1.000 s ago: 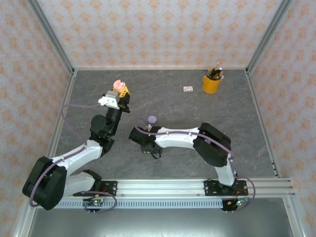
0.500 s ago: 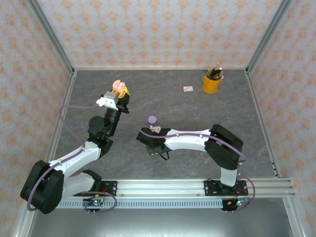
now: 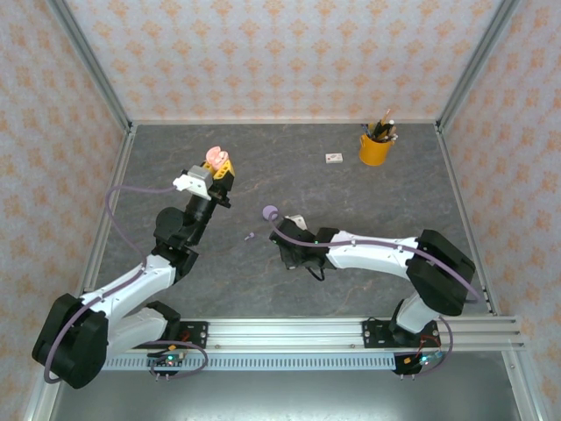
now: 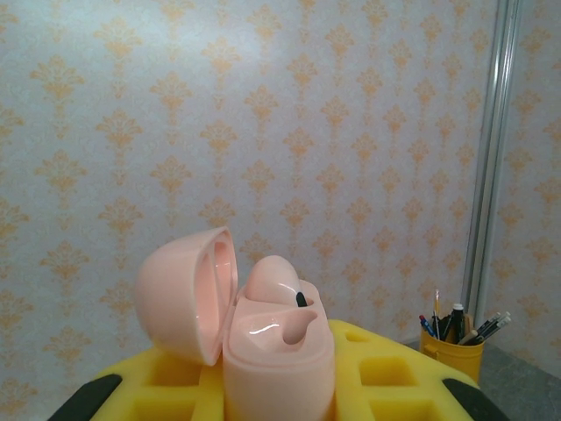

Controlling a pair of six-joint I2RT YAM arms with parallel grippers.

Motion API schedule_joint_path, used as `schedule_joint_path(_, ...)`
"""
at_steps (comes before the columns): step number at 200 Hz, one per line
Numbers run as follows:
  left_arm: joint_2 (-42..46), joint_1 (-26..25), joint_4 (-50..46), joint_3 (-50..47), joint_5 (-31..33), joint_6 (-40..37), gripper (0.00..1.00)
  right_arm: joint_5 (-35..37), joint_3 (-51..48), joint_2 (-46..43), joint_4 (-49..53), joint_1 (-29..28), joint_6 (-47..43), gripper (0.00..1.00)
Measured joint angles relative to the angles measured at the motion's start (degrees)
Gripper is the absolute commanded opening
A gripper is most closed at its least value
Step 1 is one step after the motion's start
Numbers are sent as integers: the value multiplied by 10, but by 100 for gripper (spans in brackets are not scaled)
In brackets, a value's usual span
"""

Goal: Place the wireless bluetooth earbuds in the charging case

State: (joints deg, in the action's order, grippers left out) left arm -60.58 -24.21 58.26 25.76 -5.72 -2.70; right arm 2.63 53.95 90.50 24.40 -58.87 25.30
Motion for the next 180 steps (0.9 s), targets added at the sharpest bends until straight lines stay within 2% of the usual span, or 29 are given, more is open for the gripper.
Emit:
schedule_joint_path(112, 1, -2, -8, 0, -9, 14, 0, -57, 16, 64, 46, 1, -75, 19)
schedule_joint_path(122, 1, -2, -8, 0, -9, 14, 0, -60, 23, 68, 51, 0, -73, 23)
schedule_joint_path(151, 0, -2, -7, 0, -9, 14, 0, -68, 37, 78, 68, 0, -60, 46)
schedule_joint_path(180, -7, -4, -6, 0, -9, 16, 0, -66, 49, 78, 92, 0, -14, 50)
